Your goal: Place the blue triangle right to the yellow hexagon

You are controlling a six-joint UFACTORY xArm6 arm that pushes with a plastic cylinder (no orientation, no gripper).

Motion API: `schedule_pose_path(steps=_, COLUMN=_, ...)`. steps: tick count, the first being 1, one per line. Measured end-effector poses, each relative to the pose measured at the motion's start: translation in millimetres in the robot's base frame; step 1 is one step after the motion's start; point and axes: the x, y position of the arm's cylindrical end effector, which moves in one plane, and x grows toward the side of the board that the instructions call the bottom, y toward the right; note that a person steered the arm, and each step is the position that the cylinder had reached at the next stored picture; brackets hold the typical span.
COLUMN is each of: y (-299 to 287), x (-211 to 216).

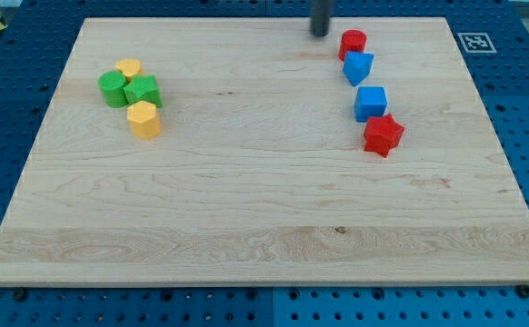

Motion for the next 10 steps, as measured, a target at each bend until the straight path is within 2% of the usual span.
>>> schedule_pose_path(steps=1, y=63, x=2)
schedule_pose_path(steps=2, y=67, x=2)
schedule_pose_path(steps=6, y=38, x=4)
schedule_pose_path(steps=10, y=25, x=49)
